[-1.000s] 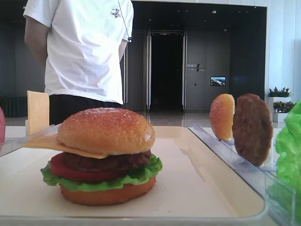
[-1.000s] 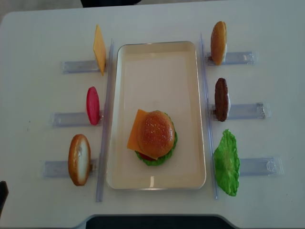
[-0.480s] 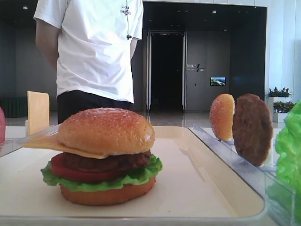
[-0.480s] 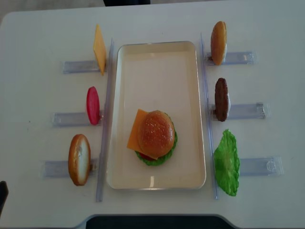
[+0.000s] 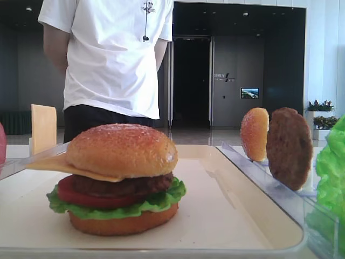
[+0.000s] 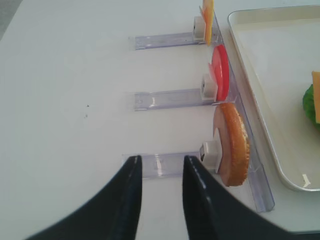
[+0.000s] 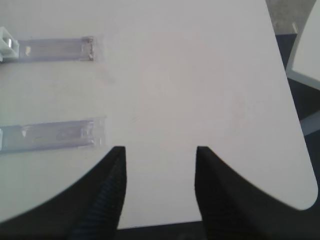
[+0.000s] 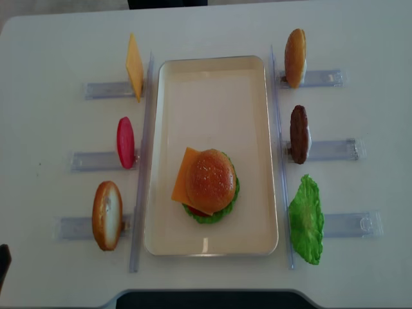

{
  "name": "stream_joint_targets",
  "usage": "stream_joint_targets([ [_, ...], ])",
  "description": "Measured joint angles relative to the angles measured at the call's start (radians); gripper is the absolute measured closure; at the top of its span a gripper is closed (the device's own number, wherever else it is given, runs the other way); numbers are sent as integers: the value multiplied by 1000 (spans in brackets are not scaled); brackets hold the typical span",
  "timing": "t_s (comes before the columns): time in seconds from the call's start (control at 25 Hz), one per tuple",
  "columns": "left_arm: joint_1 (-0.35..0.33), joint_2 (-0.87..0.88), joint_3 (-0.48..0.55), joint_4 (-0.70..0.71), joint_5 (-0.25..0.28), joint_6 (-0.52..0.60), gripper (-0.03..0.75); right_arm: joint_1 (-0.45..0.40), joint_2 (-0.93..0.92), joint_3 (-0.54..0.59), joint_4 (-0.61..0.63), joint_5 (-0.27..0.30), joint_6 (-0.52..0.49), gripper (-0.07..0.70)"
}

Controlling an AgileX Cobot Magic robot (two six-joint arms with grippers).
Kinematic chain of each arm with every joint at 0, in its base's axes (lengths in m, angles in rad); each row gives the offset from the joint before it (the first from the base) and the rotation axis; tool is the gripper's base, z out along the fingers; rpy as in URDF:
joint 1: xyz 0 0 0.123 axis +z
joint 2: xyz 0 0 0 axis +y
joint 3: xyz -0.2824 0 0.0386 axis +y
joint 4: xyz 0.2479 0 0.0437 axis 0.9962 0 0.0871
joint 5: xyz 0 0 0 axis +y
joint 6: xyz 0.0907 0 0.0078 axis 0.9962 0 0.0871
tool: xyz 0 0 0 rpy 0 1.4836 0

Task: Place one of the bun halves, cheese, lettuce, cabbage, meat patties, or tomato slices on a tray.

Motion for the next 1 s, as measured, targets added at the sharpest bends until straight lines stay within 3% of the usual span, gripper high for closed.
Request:
stream_joint_targets([
  [0.48,0,0,0,0,0,0,496,0,-215,106,25,-76,1,297],
  [0.68,0,0,0,0,0,0,496,0,-326,107,27,-79,1,296],
  [1.0,0,0,0,0,0,0,496,0,-332,108,32,-80,1,298],
])
